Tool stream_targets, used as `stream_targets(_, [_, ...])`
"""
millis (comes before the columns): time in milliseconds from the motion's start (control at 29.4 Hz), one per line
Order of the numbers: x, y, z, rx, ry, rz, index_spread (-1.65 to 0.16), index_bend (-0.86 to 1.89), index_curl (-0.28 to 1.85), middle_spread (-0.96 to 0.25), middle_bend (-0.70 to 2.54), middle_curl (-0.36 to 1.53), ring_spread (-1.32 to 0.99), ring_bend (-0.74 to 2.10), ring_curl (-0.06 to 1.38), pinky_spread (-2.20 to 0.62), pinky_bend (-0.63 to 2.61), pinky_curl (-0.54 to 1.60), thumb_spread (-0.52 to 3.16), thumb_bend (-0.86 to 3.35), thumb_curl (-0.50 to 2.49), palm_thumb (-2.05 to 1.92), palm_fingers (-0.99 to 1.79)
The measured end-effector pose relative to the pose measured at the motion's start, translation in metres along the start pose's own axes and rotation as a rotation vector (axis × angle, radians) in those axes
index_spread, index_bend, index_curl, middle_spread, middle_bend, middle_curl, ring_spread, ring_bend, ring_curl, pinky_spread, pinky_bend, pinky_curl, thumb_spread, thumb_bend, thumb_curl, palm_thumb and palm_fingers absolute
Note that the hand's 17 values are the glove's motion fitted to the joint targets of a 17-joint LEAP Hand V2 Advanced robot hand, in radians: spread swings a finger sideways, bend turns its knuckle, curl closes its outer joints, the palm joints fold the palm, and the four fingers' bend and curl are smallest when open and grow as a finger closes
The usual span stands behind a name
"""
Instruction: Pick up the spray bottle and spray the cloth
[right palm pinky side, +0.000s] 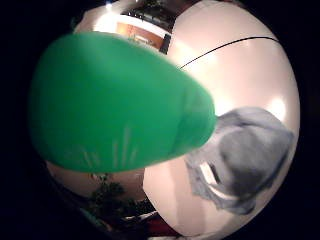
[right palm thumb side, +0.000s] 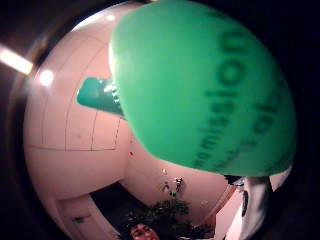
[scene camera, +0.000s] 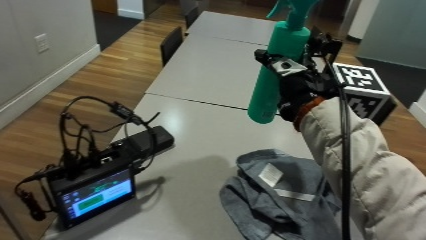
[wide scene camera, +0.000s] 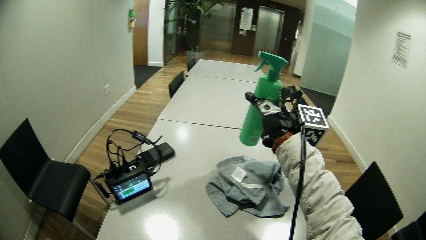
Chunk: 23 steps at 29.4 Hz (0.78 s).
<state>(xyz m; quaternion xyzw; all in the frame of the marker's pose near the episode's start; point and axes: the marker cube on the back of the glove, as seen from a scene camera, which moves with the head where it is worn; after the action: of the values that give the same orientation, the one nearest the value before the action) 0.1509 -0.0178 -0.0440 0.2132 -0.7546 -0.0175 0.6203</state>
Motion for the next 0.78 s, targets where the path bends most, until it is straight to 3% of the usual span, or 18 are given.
stream_targets(68, [0.009,-0.014,0.015,0.024,0.007,0.020,-0.31,0.27,0.39,-0.16,0.33,0.52,-0.17,0.33,0.45,-0.11,0.08,0.36,0.63,0.01,0.64,1.18,0.54])
stream_targets(340, [0.047,-0.026,0.038,0.070,0.002,0.113,-0.32,0.26,0.39,-0.13,0.37,0.51,-0.16,0.27,0.39,0.02,0.11,0.26,0.71,0.01,0.64,1.22,0.57])
stream_targets(579, [0.055,-0.025,0.058,-0.011,0.167,0.116,-0.33,0.17,0.38,-0.10,0.32,0.48,-0.18,0.29,0.39,0.04,0.17,0.25,0.75,-0.02,0.63,1.20,0.53])
stream_targets(783, [0.081,-0.019,0.056,-0.079,0.084,0.218,-0.36,0.14,0.37,-0.12,0.22,0.44,-0.21,0.22,0.38,0.03,0.21,0.29,0.81,0.00,0.63,1.21,0.31])
